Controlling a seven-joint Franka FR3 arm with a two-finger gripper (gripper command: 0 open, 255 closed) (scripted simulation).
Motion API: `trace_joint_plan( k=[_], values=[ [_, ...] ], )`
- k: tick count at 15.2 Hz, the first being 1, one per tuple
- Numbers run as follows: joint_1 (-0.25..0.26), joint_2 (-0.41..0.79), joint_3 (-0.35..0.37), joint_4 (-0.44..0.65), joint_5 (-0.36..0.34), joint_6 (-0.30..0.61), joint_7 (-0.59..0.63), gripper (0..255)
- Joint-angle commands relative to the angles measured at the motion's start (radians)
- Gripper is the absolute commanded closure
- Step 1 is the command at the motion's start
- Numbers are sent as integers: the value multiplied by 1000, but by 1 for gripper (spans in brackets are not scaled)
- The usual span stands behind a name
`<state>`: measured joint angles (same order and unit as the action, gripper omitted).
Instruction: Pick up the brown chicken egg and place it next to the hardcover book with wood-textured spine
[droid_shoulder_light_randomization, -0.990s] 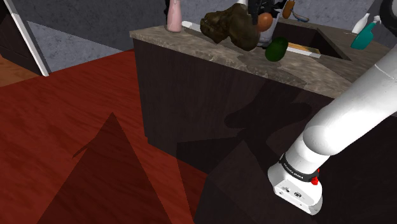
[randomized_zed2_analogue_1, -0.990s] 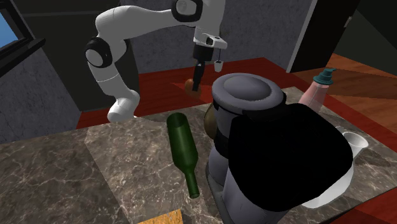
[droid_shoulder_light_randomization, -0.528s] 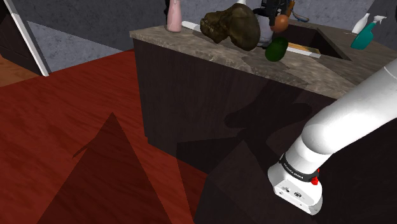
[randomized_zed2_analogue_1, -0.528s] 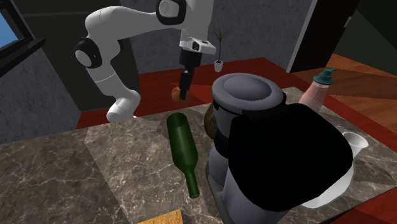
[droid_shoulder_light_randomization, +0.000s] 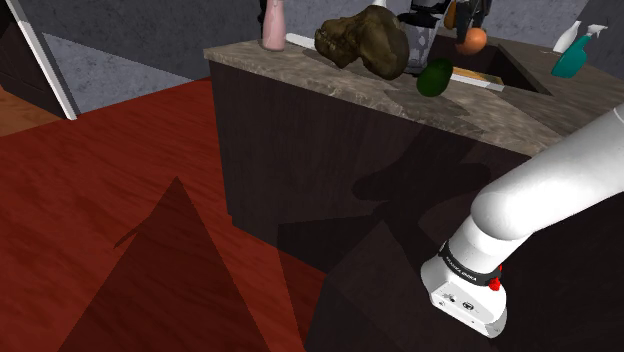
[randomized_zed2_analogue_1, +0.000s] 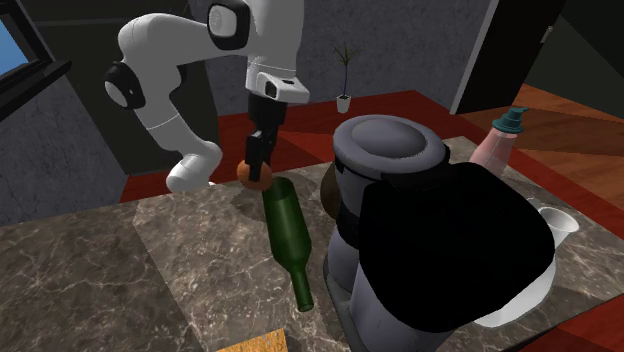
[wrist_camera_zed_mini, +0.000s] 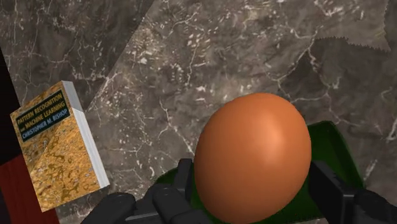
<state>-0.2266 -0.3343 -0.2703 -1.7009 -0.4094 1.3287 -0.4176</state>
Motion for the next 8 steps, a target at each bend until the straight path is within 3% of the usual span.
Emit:
trace_joint_plan(
  k=[1, 8],
  values=[
    [-15, -4, -33, -4, -14, 18, -48, 255],
    [-69, 12, -164, 19, -47, 84, -221, 255]
  ],
)
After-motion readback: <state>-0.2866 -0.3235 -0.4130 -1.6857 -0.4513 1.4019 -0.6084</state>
